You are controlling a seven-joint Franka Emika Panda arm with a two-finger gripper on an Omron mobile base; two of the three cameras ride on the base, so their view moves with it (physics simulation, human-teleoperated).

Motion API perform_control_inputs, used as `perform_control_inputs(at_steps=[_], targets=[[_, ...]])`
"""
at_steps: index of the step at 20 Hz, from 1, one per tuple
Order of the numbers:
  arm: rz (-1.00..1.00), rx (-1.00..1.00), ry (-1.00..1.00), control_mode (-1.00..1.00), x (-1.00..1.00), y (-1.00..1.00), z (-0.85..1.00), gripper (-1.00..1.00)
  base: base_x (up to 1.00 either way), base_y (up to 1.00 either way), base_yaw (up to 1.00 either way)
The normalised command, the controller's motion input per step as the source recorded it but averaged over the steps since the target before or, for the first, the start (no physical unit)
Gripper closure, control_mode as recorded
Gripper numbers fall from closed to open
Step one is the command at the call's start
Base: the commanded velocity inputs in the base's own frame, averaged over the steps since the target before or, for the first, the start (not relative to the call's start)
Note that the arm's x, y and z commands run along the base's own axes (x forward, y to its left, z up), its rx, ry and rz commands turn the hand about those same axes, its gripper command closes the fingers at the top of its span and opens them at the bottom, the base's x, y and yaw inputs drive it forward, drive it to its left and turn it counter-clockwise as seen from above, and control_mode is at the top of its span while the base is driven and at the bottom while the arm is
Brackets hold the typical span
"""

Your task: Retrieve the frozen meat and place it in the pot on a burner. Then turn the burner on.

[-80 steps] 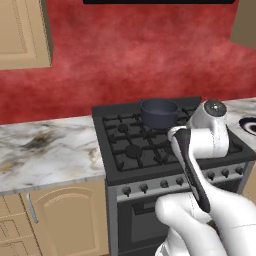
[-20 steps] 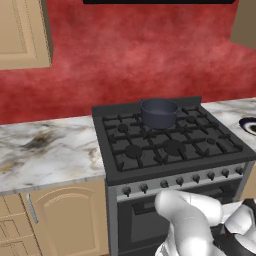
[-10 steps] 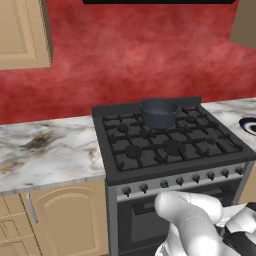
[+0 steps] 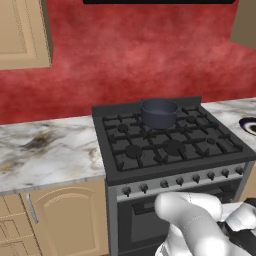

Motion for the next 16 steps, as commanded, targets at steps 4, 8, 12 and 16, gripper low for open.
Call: perform_control_inputs(at_steps=[4, 8, 12, 16], targets=[[0.04, 0.00, -0.02, -1.00, 0.00, -0.27, -0.05, -1.00, 0.00, 0.00, 0.00], [0.12, -0.07, -0.04, -1.00, 0.18, -0.23, 0.00, -1.00, 0.00, 0.00, 0.00], [0.06, -0.13, 0.01, -1.00, 0.23, -0.33, 0.00, -1.00, 0.00, 0.00, 0.00], [-0.08, -0.10, 0.02, -1.00, 0.30, -0.14, -0.12, -1.00, 0.00, 0.00, 0.00]])
